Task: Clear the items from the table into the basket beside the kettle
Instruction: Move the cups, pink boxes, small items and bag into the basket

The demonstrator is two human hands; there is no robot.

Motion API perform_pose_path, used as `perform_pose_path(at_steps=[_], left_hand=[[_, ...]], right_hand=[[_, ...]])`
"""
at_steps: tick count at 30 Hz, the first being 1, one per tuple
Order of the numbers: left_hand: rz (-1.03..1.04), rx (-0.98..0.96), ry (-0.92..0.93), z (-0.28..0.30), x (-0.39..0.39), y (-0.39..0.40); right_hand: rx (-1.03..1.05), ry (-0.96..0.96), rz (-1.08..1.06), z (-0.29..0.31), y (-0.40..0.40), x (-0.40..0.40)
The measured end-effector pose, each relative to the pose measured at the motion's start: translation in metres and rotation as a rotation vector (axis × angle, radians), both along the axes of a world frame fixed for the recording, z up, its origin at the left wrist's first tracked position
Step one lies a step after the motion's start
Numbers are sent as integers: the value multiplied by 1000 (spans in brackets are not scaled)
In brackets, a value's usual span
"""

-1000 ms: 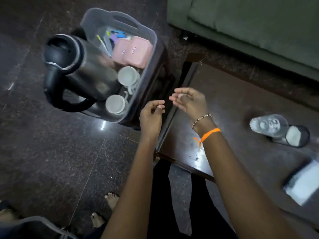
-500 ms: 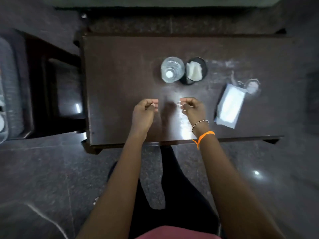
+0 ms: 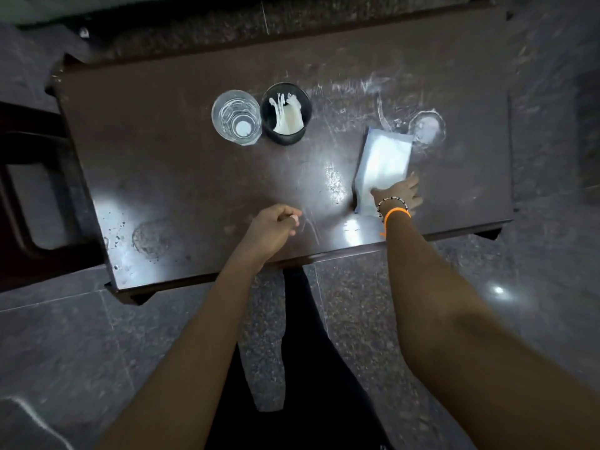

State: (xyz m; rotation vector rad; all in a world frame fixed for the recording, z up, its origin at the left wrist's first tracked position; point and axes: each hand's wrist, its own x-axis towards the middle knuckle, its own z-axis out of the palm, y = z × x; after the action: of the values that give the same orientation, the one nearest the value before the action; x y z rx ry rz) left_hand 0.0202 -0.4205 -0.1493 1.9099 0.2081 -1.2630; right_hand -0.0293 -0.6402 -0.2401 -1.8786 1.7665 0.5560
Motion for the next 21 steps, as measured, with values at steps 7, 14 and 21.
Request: perform_pose_path(at_steps=[7, 14, 21], left_hand=[[27, 35, 8, -2, 3, 2], [325, 4, 226, 0, 11, 18], [946, -243, 249, 2, 22, 83]], right_hand=[[200, -308, -114, -2, 6, 2], [764, -676, -292, 41, 72, -4], [1055, -496, 37, 73, 136, 25]])
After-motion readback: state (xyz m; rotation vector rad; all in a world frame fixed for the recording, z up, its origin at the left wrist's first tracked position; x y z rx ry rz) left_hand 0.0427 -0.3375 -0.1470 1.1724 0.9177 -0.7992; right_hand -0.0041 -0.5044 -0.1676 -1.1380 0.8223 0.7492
